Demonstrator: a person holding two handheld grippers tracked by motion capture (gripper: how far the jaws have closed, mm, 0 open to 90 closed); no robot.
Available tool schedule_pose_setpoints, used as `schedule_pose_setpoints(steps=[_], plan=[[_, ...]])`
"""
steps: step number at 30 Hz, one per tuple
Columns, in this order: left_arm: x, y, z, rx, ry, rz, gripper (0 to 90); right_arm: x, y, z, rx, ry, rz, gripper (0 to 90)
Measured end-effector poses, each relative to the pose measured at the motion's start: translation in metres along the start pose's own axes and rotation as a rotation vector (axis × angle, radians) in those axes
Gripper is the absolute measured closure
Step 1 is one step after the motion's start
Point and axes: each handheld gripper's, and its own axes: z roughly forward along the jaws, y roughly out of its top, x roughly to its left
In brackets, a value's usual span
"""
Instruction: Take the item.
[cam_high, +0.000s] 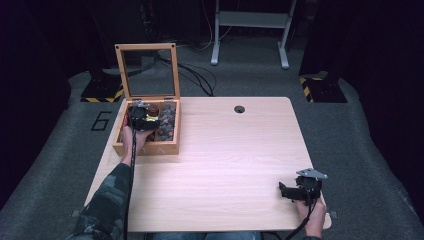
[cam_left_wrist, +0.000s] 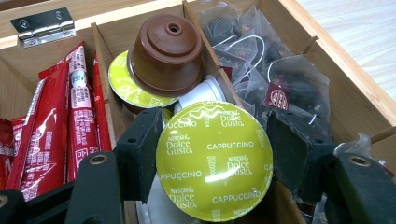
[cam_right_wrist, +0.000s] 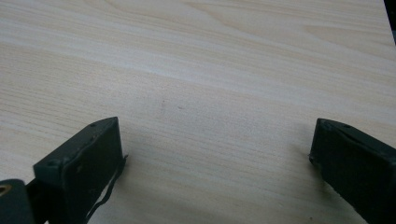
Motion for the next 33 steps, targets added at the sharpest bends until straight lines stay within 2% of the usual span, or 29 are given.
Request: schedule_pose_setpoints(steps=[3,8,19,23,33], plan=[[0.001,0.0,-0.001,0.015,-0.005,0.002,37.9,0.0,0.0,0.0,0.0,0.0,-0.001,1.7],[0.001,0.0,-0.002,-0.002,-0.003,-0.007,38.4,0.0,0.0,0.0,0.0,0.0,-0.001,1.7],[0.004,0.002,-0.015,-0.062,-0.019,-0.029,38.6,0.0,0.0,0.0,0.0,0.0,0.0,1.7],[0.004,0.003,-0.022,-0.072,-0.026,-0.03,38.6,0.0,0.0,0.0,0.0,0.0,0.001,1.7],[0.002,0.007,-0.041,-0.133,-0.052,-0.024,38.7,0.0,0.0,0.0,0.0,-0.001,0.0,1.7]])
